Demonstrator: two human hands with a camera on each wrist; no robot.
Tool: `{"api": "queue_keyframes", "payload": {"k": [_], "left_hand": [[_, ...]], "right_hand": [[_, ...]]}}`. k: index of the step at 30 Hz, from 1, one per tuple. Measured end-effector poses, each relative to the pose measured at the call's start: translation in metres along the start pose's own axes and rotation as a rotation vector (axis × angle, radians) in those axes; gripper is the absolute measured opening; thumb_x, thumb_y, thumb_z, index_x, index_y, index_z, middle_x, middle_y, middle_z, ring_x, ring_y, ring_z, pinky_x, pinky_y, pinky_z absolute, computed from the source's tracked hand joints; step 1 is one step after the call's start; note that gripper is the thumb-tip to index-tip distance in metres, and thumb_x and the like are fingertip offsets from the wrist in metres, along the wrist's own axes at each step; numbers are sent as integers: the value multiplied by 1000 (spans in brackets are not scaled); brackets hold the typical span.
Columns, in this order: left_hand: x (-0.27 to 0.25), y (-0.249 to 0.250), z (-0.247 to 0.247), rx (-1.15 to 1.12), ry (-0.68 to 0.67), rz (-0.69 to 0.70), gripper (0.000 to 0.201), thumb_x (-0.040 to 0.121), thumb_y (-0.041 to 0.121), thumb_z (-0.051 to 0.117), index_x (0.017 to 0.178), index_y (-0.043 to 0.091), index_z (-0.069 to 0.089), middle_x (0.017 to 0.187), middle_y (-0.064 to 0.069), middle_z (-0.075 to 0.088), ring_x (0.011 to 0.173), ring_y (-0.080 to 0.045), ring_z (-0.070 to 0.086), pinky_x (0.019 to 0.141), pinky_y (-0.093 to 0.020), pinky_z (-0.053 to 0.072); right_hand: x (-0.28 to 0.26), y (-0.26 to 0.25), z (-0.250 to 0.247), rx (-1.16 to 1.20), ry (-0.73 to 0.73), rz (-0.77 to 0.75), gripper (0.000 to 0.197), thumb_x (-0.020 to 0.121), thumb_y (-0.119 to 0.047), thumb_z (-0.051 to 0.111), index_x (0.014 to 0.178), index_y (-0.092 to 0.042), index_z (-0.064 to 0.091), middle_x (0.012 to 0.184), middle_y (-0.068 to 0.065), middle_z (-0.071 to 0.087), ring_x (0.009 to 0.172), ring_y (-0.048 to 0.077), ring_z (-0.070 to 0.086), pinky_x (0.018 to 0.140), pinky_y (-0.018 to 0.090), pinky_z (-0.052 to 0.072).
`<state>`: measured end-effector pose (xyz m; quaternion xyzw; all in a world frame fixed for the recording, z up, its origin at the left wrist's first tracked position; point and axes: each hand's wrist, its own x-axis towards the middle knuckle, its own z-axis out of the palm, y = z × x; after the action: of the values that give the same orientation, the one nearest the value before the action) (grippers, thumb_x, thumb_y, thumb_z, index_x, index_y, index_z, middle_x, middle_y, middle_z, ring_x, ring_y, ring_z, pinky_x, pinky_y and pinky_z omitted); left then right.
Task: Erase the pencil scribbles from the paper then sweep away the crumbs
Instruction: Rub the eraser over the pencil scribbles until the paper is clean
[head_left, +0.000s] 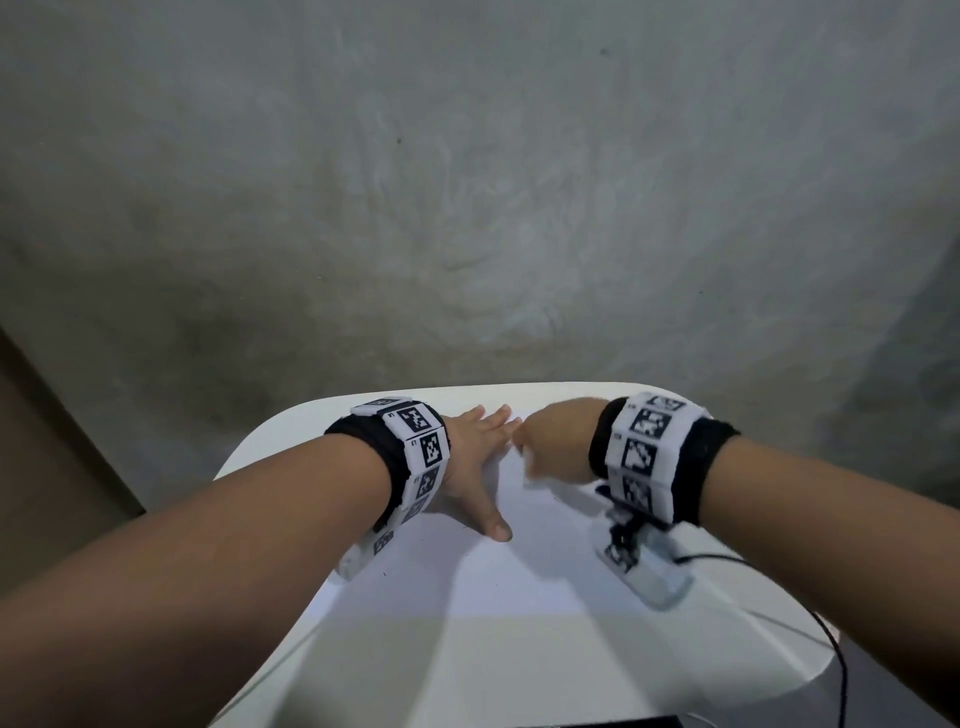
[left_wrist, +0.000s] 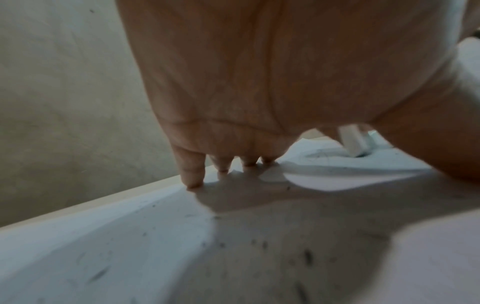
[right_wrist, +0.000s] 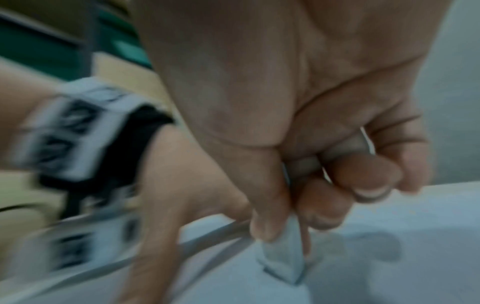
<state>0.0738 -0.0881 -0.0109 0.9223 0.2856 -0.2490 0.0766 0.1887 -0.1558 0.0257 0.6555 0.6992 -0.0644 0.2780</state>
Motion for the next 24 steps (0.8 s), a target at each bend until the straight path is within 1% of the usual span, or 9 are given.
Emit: {"api": "queue_keyframes", "payload": {"k": [3,7,11,13,16,18,19,22,24], "left_hand": [[1,-4,1,8,-15,-7,131,65,74,68,150,28,-21,157,10,-26,147,-18,-18,119,-50,3],[2,-2,3,-29,31,14,130,65,67,73,151,31,-17,159,6,-22,148,-22,-15,117,-50,6],[2,-6,3,-11,-1,1,131,65,73,69,150,28,-20,158,9,-25,148,-19,-17,119,-51,4],[1,-4,3,-36,16,13,131,64,70,72,151,30,-19,159,7,-23,148,-20,-16,118,-51,5],[2,-2,3,-60,47,17,131,64,66,75,151,31,-16,160,6,-21,148,-21,-15,118,-49,6],[2,-4,3,-36,15,7,131,65,70,72,151,30,-19,159,7,-23,148,-20,-16,118,-50,4],[2,-4,3,-22,7,1,131,66,71,70,150,29,-20,159,7,-24,148,-20,-16,118,-50,4],[-2,0,2,-51,32,3,130,67,65,74,151,31,-19,159,7,-22,148,-20,-15,118,-47,4],[-4,2,1,-87,54,-12,129,67,62,76,151,30,-17,159,8,-20,148,-17,-14,119,-43,4]], "right_hand": [[6,20,1,30,66,146,25,92,-22,51,111,-12,63,112,2,67,99,23,64,80,31,52],[1,-3,5,12,53,27,30,94,-24,51,121,-12,60,116,8,64,101,29,61,72,31,39],[5,21,-1,21,71,177,24,93,-21,49,112,-13,62,114,1,66,94,23,62,76,30,48],[2,10,0,9,107,146,28,93,-21,50,118,-15,61,117,4,64,103,27,62,77,33,45],[0,-8,4,-7,-3,15,34,96,-26,51,128,-16,56,122,5,62,109,25,60,81,33,43],[12,4,1,3,0,91,26,92,-25,56,116,-16,62,113,1,67,100,20,63,76,30,48],[18,10,0,-3,22,149,24,92,-22,57,115,-16,63,116,3,67,103,20,64,78,30,50],[17,-3,-1,-81,-55,96,42,99,-16,49,140,-6,44,144,11,46,135,22,42,104,29,34],[12,-16,0,-71,-24,16,42,98,-22,51,139,-10,48,138,8,53,127,21,49,95,30,39]]}}
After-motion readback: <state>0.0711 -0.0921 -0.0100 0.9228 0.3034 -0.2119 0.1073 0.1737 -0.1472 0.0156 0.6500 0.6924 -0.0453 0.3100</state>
